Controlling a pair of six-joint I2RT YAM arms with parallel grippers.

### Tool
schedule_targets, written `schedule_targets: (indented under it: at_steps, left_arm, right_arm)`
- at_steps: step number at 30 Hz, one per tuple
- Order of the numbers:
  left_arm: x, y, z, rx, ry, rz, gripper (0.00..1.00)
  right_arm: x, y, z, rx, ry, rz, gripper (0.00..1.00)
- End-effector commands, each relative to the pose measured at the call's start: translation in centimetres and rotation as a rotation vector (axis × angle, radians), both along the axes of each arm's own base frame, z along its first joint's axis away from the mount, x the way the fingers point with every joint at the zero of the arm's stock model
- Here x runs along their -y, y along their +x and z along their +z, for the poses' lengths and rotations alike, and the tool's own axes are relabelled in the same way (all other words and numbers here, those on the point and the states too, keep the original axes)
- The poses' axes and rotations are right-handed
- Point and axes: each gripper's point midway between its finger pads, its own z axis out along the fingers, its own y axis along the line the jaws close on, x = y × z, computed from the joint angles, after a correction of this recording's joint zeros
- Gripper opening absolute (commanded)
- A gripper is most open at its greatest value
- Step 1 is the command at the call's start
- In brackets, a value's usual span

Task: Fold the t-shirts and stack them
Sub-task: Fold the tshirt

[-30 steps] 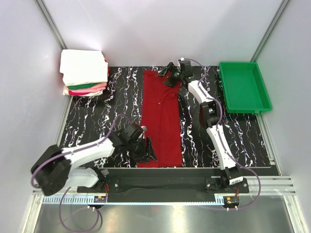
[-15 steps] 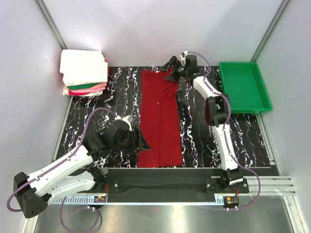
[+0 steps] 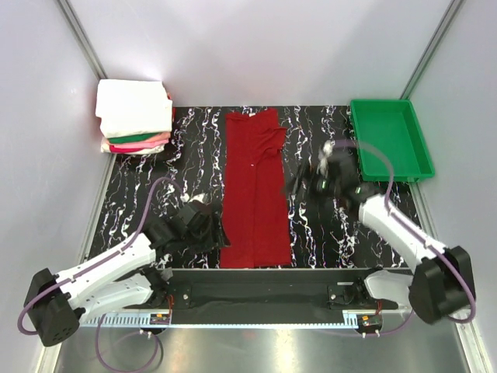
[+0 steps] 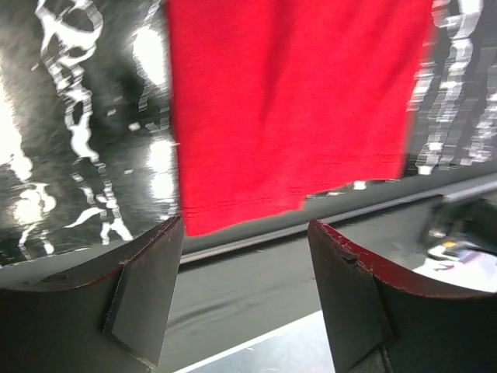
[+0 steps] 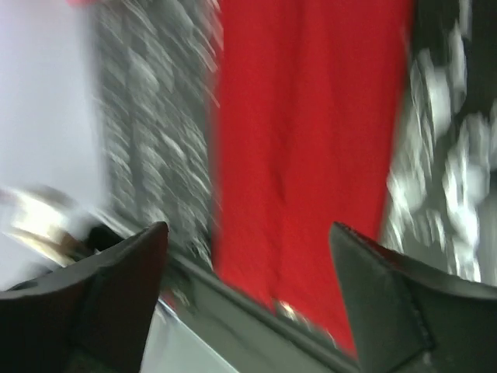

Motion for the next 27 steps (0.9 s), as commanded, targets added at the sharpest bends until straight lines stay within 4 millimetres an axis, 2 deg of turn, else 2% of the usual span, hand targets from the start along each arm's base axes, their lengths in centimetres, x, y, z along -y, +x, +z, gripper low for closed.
schedule_targets:
  at_steps: [1, 2, 3, 4, 5, 6, 7, 10, 11, 14, 18, 22, 27]
  left_arm:
    - [-0.1, 0.8, -1.1, 0.022, -0.009, 0.038, 0.70]
    - [-0.4, 0.5, -1.9, 0.006, 0.001, 0.045, 0.69]
    - [-0.4, 0.3, -2.1, -0.002, -0.004, 0.044, 0.69]
    - [-0.3, 0.2, -2.3, -0.009, -0.013, 0.055, 0.69]
    - [-0.6, -0.3, -3.1, -0.027, -0.009, 0.057, 0.68]
    - [-0.6, -0.4, -3.2, -0.028, -0.018, 0.061, 0.68]
    - [-0.7, -0.5, -3.6, -0.036, -0.022, 0.073, 0.68]
    - [-1.0, -0.9, -4.4, -0.050, -0.018, 0.078, 0.68]
    - [-1.1, -0.9, -4.6, -0.055, -0.013, 0.080, 0.67]
    - [-1.4, -1.1, -5.5, -0.066, 0.008, 0.084, 0.68]
    - [-1.2, -1.2, -6.8, -0.086, 0.005, 0.085, 0.66]
    - [-1.1, -1.9, -7.7, -0.118, -0.008, 0.088, 0.65]
    - [-0.6, -2.2, -8.4, -0.134, -0.049, 0.085, 0.64]
  right_arm:
    - [2.3, -10.4, -11.8, -0.354, -0.186, -0.026, 0.89]
    - [2.4, -11.9, -12.4, -0.390, -0.187, -0.040, 0.87]
    - [2.5, -12.9, -12.3, -0.375, -0.178, -0.041, 0.81]
    - [2.8, -14.8, -14.0, -0.420, -0.196, -0.038, 0.78]
    - [2.8, -15.5, -14.4, -0.424, -0.192, -0.036, 0.75]
    - [2.8, -16.0, -14.6, -0.420, -0.177, -0.029, 0.69]
    - [2.7, -17.5, -15.8, -0.463, -0.174, -0.012, 0.67]
    - [2.0, -19.0, -17.5, -0.503, -0.152, 0.013, 0.65]
    - [1.3, -19.1, -17.5, -0.484, -0.141, 0.042, 0.64]
    - [0.8, -19.6, -18.4, -0.499, -0.156, 0.061, 0.64]
    - [-0.1, -19.5, -18.5, -0.493, -0.147, 0.073, 0.61]
    - [-0.3, -19.5, -18.7, -0.501, -0.156, 0.074, 0.45]
    - [-0.8, -19.7, -19.3, -0.504, -0.156, 0.087, 0.30]
